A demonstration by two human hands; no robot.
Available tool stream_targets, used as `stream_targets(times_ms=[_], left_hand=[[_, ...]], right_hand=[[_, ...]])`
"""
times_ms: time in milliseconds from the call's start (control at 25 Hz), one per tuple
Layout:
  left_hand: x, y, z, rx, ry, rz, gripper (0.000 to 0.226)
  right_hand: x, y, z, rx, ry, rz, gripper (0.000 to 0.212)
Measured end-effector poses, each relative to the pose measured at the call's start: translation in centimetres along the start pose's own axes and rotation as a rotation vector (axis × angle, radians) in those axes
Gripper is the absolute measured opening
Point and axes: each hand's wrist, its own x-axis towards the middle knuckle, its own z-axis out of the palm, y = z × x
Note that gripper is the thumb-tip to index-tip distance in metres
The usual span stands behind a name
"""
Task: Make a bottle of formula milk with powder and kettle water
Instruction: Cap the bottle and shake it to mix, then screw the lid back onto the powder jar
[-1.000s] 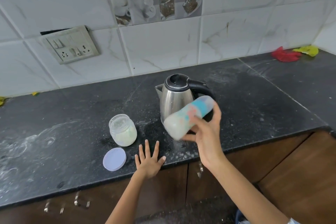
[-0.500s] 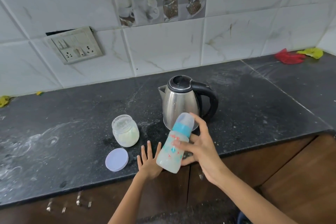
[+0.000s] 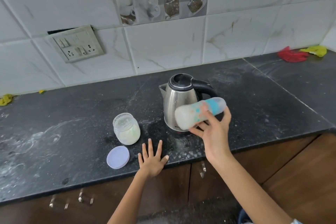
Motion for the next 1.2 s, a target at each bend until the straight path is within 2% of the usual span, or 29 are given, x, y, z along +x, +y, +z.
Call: stream_targets(times_ms=[40, 200, 280, 400, 480, 600, 720, 840, 920, 1000, 1120, 1160, 1200], left_hand=[[0.0, 0.0, -0.1, 0.001, -0.007, 0.002, 0.065], [0.0, 0.1, 0.6, 0.005, 0.06, -0.055, 0.07], [0.1, 0.1, 0.5, 0.034, 0.059, -0.044, 0.068], [-0.1, 0.1, 0.2, 0.014, 0.027, -0.007, 0.065], [0.0, 0.1, 0.2, 0.017, 0.031, -0.012, 0.065], [-0.3, 0.3, 0.2, 0.022, 0.039, -0.008, 0.065], [-0.8, 0.4, 0.3, 0.033, 0.07, 0.002, 0.064], [-1.6, 0.7, 0.2, 0.025, 0.129, 0.03, 0.064], [-2.7, 0.4, 0.5, 0.024, 0.25, 0.081, 0.063], [-4.4, -0.5, 0.9, 0.023, 0.427, 0.155, 0.059], [-6.8, -3.2, 0.7, -0.026, 0.764, 0.125, 0.051], [-7.2, -4.4, 0.2, -0.028, 0.852, 0.051, 0.052], [-7.4, -5.6, -0.6, -0.033, 0.872, -0.052, 0.057]], right_hand=[[0.2, -0.1, 0.1, 0.018, 0.037, 0.018, 0.075], [-1.3, 2.7, -0.9, -0.318, -0.237, 0.169, 0.085], [-0.7, 3.8, -1.8, -0.406, -0.235, 0.029, 0.088], [1.2, 5.4, -3.2, -0.816, -0.228, -0.261, 0.092], [2.1, 7.3, -4.0, -0.967, -0.244, -0.257, 0.093], [2.7, 9.6, -4.5, -1.072, -0.264, -0.224, 0.091], [3.1, 10.6, -4.0, -1.054, -0.269, -0.22, 0.089], [2.9, 10.8, -4.1, -1.108, -0.202, -0.242, 0.094], [1.4, 10.8, -4.9, -1.207, -0.058, -0.301, 0.092], [-0.6, 11.3, -5.3, -1.211, 0.016, -0.364, 0.075], [-3.1, 12.7, -3.5, -1.146, -0.078, -0.397, 0.046], [-3.4, 13.0, -2.5, -1.146, -0.152, -0.393, 0.039], [-3.5, 13.4, -1.3, -1.16, -0.229, -0.384, 0.033]])
